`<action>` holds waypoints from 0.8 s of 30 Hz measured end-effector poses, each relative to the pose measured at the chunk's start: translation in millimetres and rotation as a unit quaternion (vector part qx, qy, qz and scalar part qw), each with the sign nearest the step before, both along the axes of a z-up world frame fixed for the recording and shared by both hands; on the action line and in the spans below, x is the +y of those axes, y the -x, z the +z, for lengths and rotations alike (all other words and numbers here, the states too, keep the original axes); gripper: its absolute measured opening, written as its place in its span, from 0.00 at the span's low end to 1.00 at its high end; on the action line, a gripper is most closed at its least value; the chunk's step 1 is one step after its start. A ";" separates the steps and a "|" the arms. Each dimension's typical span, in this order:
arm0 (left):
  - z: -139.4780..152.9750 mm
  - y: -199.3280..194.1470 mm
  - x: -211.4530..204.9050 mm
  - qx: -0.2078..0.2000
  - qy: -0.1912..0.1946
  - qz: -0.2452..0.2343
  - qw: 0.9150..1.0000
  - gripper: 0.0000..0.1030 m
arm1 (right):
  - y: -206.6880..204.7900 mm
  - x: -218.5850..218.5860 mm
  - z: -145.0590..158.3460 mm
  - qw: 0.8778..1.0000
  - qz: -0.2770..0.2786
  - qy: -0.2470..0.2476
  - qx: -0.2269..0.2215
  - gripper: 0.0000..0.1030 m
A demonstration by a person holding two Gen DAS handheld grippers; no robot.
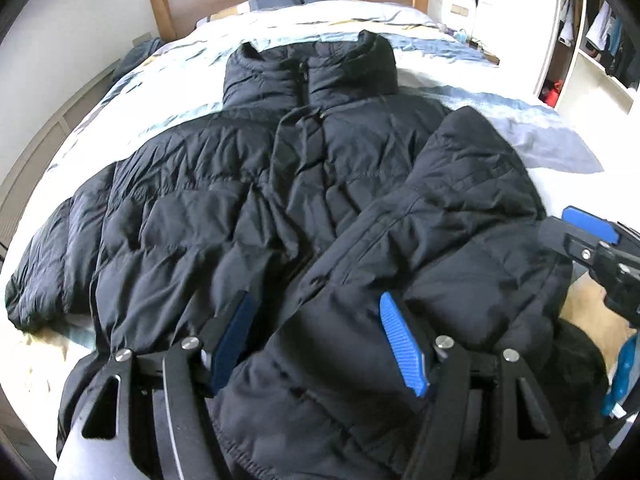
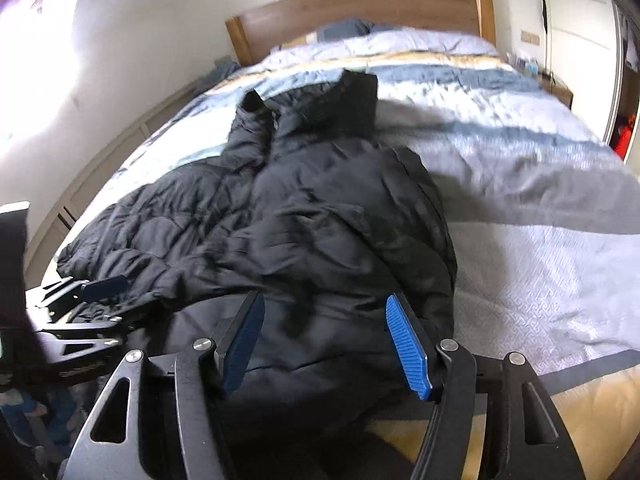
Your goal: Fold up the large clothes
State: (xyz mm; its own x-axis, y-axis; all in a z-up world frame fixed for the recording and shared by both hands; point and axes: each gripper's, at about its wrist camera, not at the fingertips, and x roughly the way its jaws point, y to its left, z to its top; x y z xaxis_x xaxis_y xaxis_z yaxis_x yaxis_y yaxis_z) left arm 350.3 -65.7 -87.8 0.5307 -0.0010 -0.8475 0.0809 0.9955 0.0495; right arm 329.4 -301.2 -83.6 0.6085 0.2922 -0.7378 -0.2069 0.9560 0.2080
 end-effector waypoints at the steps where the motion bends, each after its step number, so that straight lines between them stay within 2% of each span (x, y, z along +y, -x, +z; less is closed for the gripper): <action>1: -2.1 1.9 1.7 0.005 0.003 0.004 1.000 0.63 | 2.3 3.1 -4.2 1.000 0.000 0.000 0.007 0.61; 4: -12.5 4.0 7.3 0.022 0.002 0.005 1.000 0.63 | 2.3 9.5 -22.7 0.999 -0.001 0.006 0.035 0.61; 8: -12.1 12.6 7.2 0.030 -0.006 0.000 1.000 0.63 | 4.1 8.6 -35.7 0.998 -0.018 0.007 0.062 0.61; 13: 2.0 25.1 13.8 0.025 0.007 0.005 1.000 0.63 | 20.4 9.0 -18.4 0.998 -0.034 0.018 0.052 0.61; 16: 12.1 35.5 18.8 0.018 0.011 0.008 1.000 0.63 | 36.7 6.9 -4.6 0.998 -0.041 0.008 0.039 0.63; 20: 23.7 51.3 28.1 0.009 0.010 0.013 1.000 0.63 | 59.7 9.5 10.2 0.999 -0.047 0.002 0.024 0.76; 24: 37.0 69.9 42.3 -0.002 0.020 0.019 1.000 0.63 | 81.1 16.1 20.9 0.999 -0.050 0.002 0.016 0.82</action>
